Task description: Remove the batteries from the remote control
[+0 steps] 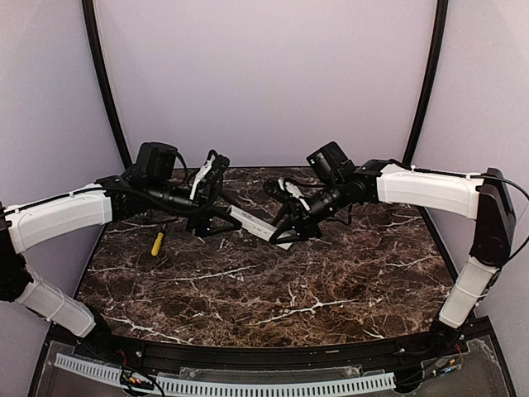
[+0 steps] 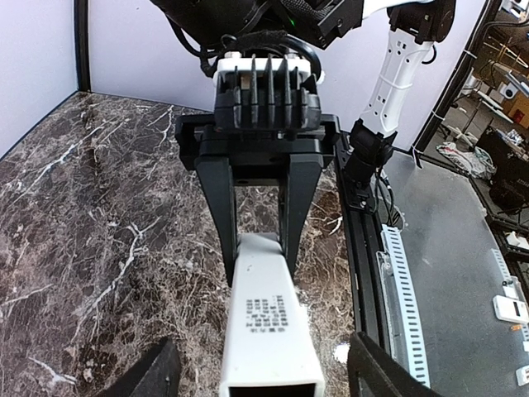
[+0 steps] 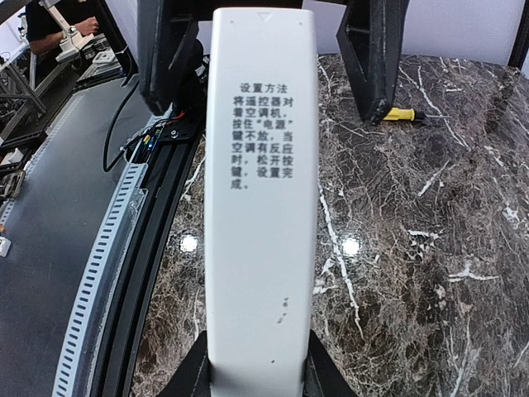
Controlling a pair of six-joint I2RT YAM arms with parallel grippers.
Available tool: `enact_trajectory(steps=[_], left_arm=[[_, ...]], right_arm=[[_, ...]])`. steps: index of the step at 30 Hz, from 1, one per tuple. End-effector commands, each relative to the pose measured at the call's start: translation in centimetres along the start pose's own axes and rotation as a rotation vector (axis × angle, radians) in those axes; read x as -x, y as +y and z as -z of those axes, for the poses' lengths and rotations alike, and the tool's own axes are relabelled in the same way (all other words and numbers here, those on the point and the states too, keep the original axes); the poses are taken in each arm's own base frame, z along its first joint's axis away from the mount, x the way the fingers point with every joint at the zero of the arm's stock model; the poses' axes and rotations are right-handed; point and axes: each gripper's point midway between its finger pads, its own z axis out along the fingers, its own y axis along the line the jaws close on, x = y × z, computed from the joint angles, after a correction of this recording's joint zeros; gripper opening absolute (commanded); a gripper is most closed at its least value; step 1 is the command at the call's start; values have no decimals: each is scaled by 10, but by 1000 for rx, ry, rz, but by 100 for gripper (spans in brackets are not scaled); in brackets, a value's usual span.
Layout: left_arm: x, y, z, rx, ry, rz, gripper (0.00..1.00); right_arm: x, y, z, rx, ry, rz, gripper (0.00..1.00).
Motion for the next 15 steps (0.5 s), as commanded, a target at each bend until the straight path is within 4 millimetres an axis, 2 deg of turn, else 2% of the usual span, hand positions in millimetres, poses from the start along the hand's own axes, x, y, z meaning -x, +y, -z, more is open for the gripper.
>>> enact_trajectory(steps=[1,4,5,10,15], left_arm=[[-9,-2,-1,-4,27,13,72],[-9,-2,-1,-2,28,10,69],[-9,-3,0,-2,26,7,65],[-8,-3,0,-3,25,4,58],[-8,-3,0,1,24,-1,46]], right_arm=[[18,6,5,-9,-35,52,0],[18,6,6,-10,-38,55,0],[18,7,6,-9,-38,55,0],[17,7,5,-8,-37,50,0],[18,7,6,-9,-41,54,0]])
